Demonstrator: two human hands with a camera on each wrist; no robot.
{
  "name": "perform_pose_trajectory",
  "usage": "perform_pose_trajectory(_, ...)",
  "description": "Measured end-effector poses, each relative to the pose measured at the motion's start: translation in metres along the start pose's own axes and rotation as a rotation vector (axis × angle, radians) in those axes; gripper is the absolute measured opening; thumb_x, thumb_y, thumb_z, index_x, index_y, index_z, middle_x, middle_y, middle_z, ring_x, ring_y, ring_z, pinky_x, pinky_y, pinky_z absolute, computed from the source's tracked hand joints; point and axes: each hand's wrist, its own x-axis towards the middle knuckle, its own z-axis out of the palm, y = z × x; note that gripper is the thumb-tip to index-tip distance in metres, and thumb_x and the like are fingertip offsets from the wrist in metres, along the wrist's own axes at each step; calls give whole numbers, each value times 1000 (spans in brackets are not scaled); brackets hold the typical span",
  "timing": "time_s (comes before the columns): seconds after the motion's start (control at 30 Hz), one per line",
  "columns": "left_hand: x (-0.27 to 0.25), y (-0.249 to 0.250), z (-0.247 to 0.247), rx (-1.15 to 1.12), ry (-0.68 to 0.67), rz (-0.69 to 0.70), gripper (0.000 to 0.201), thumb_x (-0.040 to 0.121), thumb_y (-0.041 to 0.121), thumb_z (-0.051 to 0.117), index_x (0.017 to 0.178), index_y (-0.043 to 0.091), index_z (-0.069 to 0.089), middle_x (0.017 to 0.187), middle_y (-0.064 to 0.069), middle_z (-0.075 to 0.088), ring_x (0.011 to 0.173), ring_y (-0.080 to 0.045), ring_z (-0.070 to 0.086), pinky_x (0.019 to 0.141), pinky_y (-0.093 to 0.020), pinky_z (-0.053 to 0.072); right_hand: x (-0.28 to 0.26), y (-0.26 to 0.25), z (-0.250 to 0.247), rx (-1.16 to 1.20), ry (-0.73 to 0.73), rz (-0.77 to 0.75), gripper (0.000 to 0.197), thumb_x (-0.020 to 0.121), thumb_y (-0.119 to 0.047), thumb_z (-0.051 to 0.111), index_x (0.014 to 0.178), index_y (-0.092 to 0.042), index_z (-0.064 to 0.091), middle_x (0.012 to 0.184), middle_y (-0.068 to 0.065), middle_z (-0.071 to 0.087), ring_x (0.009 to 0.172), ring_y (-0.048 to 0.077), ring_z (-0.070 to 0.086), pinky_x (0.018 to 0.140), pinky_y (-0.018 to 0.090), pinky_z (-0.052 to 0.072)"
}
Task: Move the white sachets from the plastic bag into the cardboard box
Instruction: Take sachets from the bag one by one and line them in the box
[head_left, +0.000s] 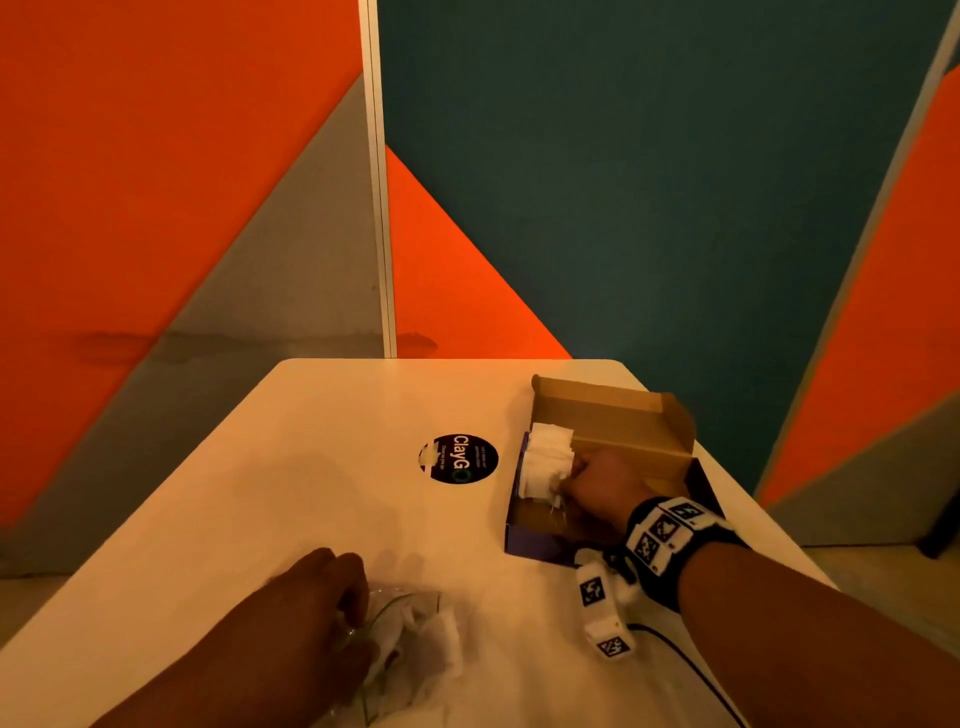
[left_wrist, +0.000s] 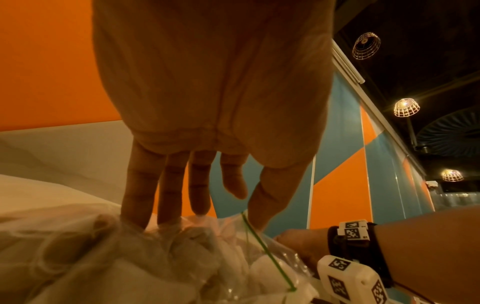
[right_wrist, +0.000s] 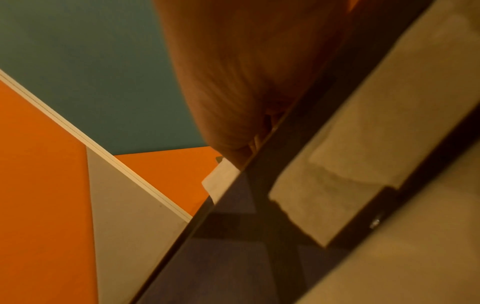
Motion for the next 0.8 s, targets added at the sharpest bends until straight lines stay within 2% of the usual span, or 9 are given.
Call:
perform_pose_trajectory(0.17, -4, 3, -2, -15, -3, 33, 19, 87, 47, 65, 87, 38, 48, 100, 19, 50, 90, -2, 57, 81, -22, 53, -8, -5, -4, -38, -1, -86, 27, 92, -29, 64, 68, -29, 52, 98, 5, 70, 96, 25, 65, 83, 33, 49)
perform_pose_trajectory(0.23, -5, 2, -2, -21, 4, 42, 18, 87, 47, 64, 89, 37, 49, 100, 19, 50, 90, -3, 56, 82, -23, 53, -11, -6, -11, -31, 0, -71, 12, 88, -36, 64, 84, -29, 55, 100, 3, 67, 92, 22, 62, 83, 36, 49)
perform_pose_trajectory(0.3, -5, 1, -1, -25, 4, 40, 18, 87, 47, 63, 90, 36, 49, 100, 18, 51, 90, -2, 56, 82, -25, 52, -16, -8, -17, -53, 104, -71, 30, 83, -39, 64, 105, -21, 55, 104, 3, 63, 91, 22, 60, 77, 34, 48)
perform_pose_trajectory(0.37, -6, 0, -1, -33, 4, 34, 18, 87, 47, 63, 92, 36, 50, 100, 18, 51, 90, -2, 56, 83, -26, 53, -41, -21, -19, -61, 180, -200, 24, 87, -35, 64, 106, -22, 55, 101, -1, 62, 88, 18, 61, 73, 30, 47)
perform_pose_trajectory(0.43, -7, 0, 1, -44, 11, 25, 18, 86, 46, 64, 92, 36, 50, 100, 18, 52, 89, -3, 57, 83, -27, 54, -79, -38, -15, -12, 67, -407, 10, 88, -33, 66, 95, -28, 60, 93, -9, 65, 80, 7, 61, 69, 26, 52)
perform_pose_trajectory(0.5, -7, -1, 2, -65, 15, 9, 16, 86, 43, 65, 90, 36, 51, 99, 18, 53, 88, -3, 58, 81, -28, 55, -116, -49, -2, 0, -176, -584, 11, 87, -36, 69, 92, -28, 64, 91, -12, 64, 79, 2, 61, 71, 21, 53)
perform_pose_trajectory(0.6, -8, -3, 2, -115, 6, -17, 12, 87, 34, 65, 90, 34, 53, 100, 15, 54, 88, -5, 58, 80, -28, 54, -145, -54, 27, -156, -403, -785, 17, 85, -40, 66, 96, -27, 65, 104, -9, 61, 93, 9, 57, 84, 34, 54)
perform_pose_trajectory(0.67, -9, -3, 2, -123, -1, -16, 13, 88, 30, 64, 91, 34, 53, 101, 15, 54, 89, -5, 58, 81, -28, 54, -149, -52, 46, -252, -388, -872, 16, 86, -38, 61, 98, -27, 64, 106, -3, 59, 97, 15, 52, 83, 38, 53)
perform_pose_trajectory(0.8, -9, -4, 3, -150, 13, -13, 10, 90, 27, 62, 92, 32, 53, 100, 13, 56, 85, -6, 59, 77, -28, 54, -150, -52, 55, -245, -329, -729, 18, 84, -41, 66, 100, -35, 60, 107, -4, 50, 96, 19, 52, 75, 31, 48)
